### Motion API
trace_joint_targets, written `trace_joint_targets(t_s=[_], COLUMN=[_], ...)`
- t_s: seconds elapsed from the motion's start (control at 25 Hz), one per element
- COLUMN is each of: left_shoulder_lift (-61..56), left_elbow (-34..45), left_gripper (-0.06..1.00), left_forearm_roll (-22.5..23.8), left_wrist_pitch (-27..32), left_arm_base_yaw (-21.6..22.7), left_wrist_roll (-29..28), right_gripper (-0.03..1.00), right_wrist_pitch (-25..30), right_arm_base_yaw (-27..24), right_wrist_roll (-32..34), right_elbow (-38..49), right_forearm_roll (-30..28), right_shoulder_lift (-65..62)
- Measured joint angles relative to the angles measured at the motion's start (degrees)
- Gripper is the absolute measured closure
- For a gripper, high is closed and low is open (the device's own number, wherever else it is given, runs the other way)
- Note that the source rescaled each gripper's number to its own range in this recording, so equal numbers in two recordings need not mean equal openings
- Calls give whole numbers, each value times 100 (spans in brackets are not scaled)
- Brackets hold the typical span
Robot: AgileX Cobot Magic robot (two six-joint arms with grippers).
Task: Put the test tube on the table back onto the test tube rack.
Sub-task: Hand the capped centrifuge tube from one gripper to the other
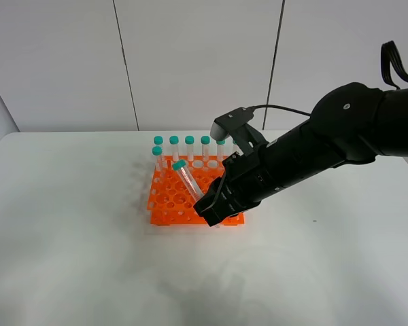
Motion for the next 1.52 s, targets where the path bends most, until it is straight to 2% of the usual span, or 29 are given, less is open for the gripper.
trace_joint_targets(t_s=[0.24, 0.36, 0.44, 0.56, 0.64, 0.72, 0.92, 1.04, 1.2, 1.36, 1.52], left_shoulder_lift=[1264, 2276, 2906, 3868, 4491, 5055, 6431, 7086, 7784, 8275, 8579], left_elbow=[-1010, -1320, -1419, -1463, -1463, -1463, -1463, -1463, -1463, -1463, -1463], left_gripper=[-6, -6, -6, -6, -6, -6, -6, -6, -6, -6, -6], left_forearm_roll=[-360, -655, -1047, -2051, -2943, -3899, -6519, -7600, -8429, -8754, -9150], left_wrist_pitch=[-221, -664, -1073, -1792, -2083, -2261, -2076, -1683, -1221, -1283, -1395], left_arm_base_yaw=[0, 0, 0, 0, 0, 0, 0, 0, -128, -749, -1282], left_wrist_roll=[59, 283, 473, 927, 1496, 2382, 4639, 5667, 6328, 6755, 6876], right_gripper=[93, 93, 93, 93, 93, 93, 93, 93, 93, 93, 93], right_wrist_pitch=[72, 154, 195, 260, 282, 282, 324, 329, 329, 341, 373], right_arm_base_yaw=[0, 0, 0, 0, 0, 0, 0, 0, 0, 0, 0], right_wrist_roll=[0, 0, -6, -6, -12, -17, -22, -22, -22, -22, 3], right_elbow=[-29, -125, -236, -433, -555, -613, -626, -626, -626, -626, -626], right_forearm_roll=[114, 126, 126, 126, 126, 126, 121, 121, 121, 115, 115], right_shoulder_lift=[0, 0, 0, 0, 0, 0, 0, 0, 0, 0, 0])
